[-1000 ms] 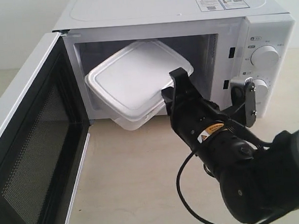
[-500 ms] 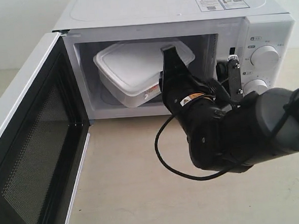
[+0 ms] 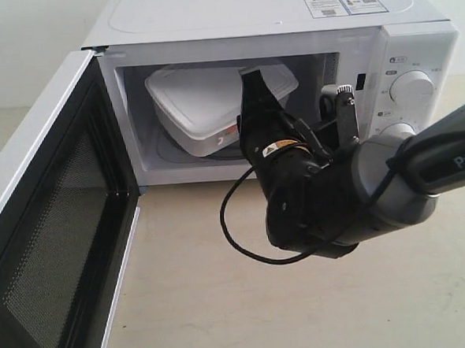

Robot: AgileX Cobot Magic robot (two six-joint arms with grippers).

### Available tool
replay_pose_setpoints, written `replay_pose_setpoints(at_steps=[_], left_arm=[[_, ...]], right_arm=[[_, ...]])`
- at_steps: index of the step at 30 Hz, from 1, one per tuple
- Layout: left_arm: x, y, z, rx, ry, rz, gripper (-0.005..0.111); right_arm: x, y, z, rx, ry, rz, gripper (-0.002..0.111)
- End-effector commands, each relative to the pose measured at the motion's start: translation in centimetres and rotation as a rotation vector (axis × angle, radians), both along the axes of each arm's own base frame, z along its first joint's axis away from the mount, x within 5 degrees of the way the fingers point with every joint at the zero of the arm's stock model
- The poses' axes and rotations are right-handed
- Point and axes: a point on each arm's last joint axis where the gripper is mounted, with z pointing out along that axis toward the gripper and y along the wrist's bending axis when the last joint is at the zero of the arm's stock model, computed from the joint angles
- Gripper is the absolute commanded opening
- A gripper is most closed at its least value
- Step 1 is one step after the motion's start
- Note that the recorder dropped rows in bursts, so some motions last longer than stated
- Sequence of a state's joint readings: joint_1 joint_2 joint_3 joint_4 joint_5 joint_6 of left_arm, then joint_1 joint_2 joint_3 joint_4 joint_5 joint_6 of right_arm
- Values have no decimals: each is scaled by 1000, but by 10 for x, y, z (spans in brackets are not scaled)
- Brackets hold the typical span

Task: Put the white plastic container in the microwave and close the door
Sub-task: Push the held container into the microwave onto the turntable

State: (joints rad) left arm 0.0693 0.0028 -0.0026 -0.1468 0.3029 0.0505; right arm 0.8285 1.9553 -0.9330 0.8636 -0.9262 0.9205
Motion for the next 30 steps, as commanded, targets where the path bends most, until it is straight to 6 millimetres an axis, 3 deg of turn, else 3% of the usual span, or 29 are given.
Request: replay_pose_setpoints(at_steps=[1,22,25,30], left_arm=[[0,0,0,0,-7,5,4],[0,0,0,0,-7,5,4],[0,0,0,0,-7,5,4],[0,0,0,0,-7,5,4]], right_arm=[[7,3,5,-16,-33,-31,0],[21,5,-7,-62,-10,-100,2],[22,3,-7,-64,-9,-106,14],[22,3,-7,-63,-7,-110,58]])
